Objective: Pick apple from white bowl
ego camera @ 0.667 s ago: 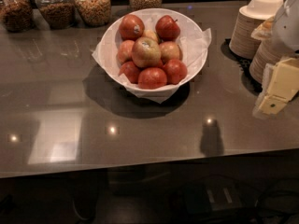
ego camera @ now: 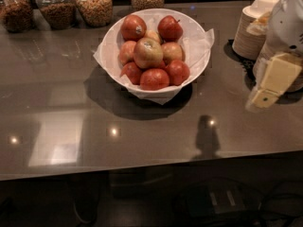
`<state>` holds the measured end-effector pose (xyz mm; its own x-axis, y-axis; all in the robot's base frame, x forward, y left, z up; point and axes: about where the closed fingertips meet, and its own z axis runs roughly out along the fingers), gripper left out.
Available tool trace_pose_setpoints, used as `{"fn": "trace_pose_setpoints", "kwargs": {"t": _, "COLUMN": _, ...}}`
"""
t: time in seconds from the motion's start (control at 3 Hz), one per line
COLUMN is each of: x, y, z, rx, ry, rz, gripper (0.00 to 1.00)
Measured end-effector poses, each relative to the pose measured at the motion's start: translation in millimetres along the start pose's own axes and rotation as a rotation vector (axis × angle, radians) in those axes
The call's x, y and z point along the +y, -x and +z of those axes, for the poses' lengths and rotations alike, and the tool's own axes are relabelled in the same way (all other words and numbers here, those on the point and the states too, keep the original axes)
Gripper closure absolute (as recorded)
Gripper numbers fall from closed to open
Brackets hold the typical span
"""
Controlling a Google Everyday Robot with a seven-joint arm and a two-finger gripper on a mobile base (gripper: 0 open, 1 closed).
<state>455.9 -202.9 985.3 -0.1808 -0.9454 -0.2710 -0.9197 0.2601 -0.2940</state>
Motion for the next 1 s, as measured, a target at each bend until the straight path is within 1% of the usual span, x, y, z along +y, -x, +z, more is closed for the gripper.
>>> {"fn": "trace_pose_setpoints", "kwargs": {"t": 0.67, "x": -33, "y": 44, "z": 24, "rx": -0.127, "ry": -0.014, "rz": -0.06, "gripper": 0.0}}
{"fn": "trace_pose_setpoints", "kwargs": {"t": 1.0, "x": -51, "y": 73, "z": 34, "rx": -0.212, "ry": -0.037, "rz": -0.081, "gripper": 0.0}}
